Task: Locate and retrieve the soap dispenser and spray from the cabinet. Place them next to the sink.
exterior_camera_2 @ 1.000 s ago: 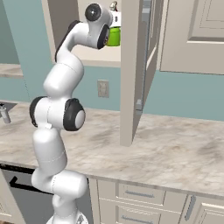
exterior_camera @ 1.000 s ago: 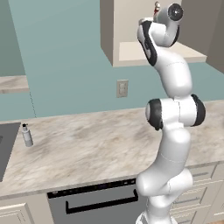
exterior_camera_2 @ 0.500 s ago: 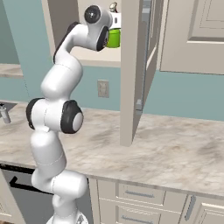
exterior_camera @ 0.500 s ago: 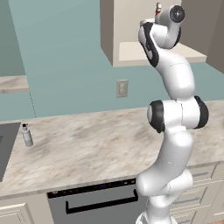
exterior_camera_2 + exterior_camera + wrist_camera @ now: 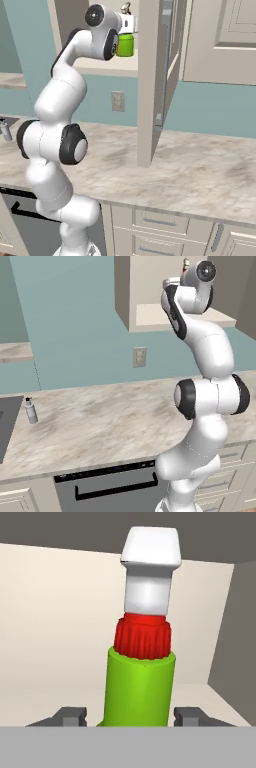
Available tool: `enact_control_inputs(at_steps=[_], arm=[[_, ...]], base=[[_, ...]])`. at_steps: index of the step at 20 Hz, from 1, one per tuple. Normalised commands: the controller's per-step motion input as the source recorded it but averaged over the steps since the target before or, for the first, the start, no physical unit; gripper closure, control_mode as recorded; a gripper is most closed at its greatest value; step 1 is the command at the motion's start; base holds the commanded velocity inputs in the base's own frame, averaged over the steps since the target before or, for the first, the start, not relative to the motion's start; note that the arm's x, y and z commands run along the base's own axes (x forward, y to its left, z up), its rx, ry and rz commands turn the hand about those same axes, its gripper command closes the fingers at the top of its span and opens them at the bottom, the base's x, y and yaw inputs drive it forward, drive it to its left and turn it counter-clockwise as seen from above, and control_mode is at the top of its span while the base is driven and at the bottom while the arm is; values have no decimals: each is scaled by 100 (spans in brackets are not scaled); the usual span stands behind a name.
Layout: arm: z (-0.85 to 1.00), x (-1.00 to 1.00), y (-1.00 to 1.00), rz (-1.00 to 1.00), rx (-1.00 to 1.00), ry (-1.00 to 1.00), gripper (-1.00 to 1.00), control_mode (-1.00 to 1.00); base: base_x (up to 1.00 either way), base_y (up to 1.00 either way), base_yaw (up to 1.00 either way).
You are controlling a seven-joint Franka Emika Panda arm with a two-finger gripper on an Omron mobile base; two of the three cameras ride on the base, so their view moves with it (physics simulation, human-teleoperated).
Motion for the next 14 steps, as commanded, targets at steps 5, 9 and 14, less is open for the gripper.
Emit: enact_control_inputs(at_steps=[5,9,14], arm=[[1,-49,12,-7,0,0,100,-100],[0,-50,4,-6,0,0,100,-100],[0,-61,5,-1,0,-2,100,-100]], base=[[0,0,0],[0,0,0],[0,0,0]])
